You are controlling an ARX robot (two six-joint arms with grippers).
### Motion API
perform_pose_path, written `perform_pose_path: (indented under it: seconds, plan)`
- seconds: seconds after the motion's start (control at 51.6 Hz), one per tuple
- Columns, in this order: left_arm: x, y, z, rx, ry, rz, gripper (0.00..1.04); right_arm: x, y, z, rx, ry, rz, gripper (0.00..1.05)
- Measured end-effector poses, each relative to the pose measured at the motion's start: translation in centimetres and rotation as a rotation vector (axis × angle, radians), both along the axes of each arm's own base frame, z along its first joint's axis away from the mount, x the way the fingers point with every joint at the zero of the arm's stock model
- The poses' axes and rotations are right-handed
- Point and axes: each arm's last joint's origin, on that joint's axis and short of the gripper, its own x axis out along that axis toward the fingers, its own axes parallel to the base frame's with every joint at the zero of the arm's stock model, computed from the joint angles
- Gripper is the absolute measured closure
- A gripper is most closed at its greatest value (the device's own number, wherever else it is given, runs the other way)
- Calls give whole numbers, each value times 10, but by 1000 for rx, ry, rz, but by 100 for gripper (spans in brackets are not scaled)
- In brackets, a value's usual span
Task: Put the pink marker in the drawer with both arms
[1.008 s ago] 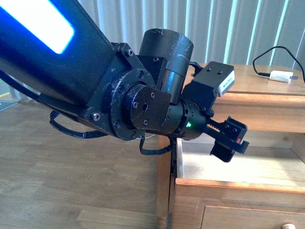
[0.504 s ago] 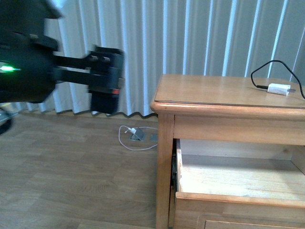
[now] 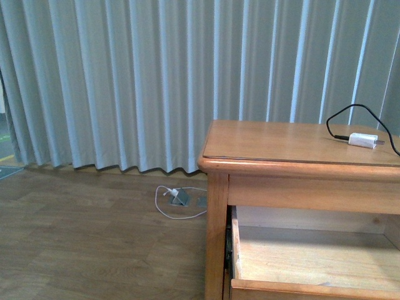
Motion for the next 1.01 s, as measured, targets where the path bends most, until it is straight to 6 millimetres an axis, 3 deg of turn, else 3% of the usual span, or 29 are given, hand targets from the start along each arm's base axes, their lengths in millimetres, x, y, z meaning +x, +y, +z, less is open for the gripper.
perform_pose_path:
  seconds: [0.097,0.213,0.31,0.543,1.008]
  plan:
    - [0,-2,-2,21,-30,-11,10,0,0,0,0,0,0,8]
    - [-6,-9,-9,81,-174,-52,31,0,0,0,0,0,0,8]
    - [-14,-10,-20,100,-181,-52,58,0,0,0,0,0,0,8]
    - [-24,-10,-32,110,-184,-54,100,0,0,0,0,0,0,8]
    - [-38,-10,-47,112,-194,-54,101,0,0,0,0,0,0,8]
